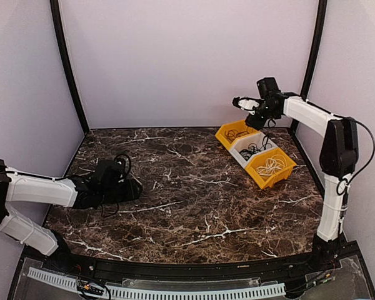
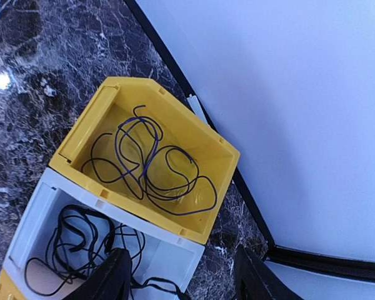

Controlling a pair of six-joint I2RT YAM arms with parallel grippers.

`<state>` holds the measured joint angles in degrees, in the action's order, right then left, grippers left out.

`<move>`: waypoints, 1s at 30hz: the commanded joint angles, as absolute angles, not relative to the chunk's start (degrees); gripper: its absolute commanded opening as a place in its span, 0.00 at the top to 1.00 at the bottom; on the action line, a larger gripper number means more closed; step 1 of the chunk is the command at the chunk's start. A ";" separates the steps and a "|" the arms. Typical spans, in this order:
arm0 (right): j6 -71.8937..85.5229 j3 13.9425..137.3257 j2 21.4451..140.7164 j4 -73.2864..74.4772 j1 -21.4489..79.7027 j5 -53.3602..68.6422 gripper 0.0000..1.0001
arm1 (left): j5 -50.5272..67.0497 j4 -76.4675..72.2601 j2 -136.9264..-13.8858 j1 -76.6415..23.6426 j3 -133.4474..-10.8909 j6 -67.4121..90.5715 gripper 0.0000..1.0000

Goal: Untangle the cables

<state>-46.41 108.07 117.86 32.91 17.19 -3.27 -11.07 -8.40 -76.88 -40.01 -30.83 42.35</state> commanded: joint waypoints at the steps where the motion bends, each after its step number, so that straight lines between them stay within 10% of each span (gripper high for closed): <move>1: -39.17 103.60 108.12 35.93 17.23 3.90 0.40 | -13.26 -3.84 -73.74 -39.81 -35.47 36.83 0.49; 9: -31.28 83.68 87.68 32.56 16.85 12.80 0.33 | -14.22 5.29 -72.00 -39.73 -47.34 25.77 0.43; 14: -25.27 67.79 71.97 22.28 16.17 11.61 0.02 | -15.12 9.73 -71.91 -39.73 -55.25 19.09 0.30; 19: -14.57 54.54 59.48 11.82 15.73 10.14 0.01 | -16.81 10.16 -70.90 -39.64 -58.38 15.17 0.12; 30: -6.01 40.08 45.94 4.56 13.40 12.90 0.01 | -20.07 4.70 -68.06 -39.64 -56.85 8.04 0.07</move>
